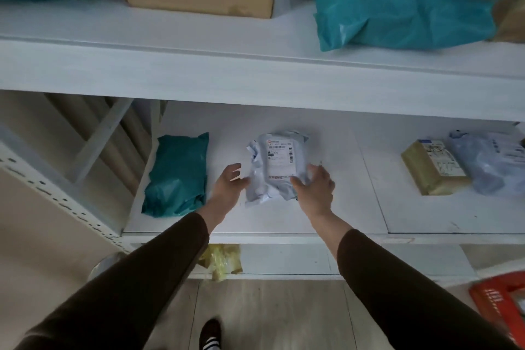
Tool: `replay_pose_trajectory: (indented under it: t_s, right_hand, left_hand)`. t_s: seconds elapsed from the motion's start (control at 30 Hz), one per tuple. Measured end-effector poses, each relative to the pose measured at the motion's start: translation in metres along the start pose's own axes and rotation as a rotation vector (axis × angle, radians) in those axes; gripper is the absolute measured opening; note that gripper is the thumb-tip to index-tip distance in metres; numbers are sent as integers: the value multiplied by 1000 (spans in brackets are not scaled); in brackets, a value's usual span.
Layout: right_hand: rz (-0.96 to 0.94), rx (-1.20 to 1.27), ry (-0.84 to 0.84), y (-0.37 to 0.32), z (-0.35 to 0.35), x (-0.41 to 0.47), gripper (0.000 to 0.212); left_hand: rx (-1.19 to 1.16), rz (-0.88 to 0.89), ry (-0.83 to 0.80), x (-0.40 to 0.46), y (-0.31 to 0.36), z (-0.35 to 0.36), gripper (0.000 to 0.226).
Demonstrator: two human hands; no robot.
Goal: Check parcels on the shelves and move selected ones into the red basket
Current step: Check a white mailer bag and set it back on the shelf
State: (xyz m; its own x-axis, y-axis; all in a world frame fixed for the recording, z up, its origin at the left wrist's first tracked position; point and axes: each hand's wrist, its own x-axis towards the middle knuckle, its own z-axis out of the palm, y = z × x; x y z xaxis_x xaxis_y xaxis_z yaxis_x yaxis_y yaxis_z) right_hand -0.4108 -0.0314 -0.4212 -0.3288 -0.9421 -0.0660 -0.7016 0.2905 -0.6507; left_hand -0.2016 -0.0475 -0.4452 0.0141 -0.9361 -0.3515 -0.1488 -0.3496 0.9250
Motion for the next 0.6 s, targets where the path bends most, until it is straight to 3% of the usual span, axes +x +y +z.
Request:
replay_pose_trajectory:
  t_s: [0.1, 0.2, 0.3, 0.4, 0.5, 0.6]
  right_hand:
    - [-370, 40, 155, -35, 15, -19, 44]
    - [-515, 166, -27, -80, 52, -29, 41]
    - [-265, 369, -365, -121, 91, -39, 52]
    - [80, 557, -605, -149, 118, -46, 56]
    - [305, 652, -688, -154, 144, -44, 45]
    - [419, 692, -678, -155, 151, -46, 38]
  left_hand:
    - [-2, 113, 160, 0, -3, -40, 37]
    - [89, 117, 345, 0, -2, -89, 41]
    - [171, 4, 482, 3, -5, -134, 51]
    - [80, -198, 429, 15, -22, -169, 76]
    - [-106, -332, 339, 20, -33, -182, 84]
    - [-190, -350, 290, 22, -33, -187, 81]
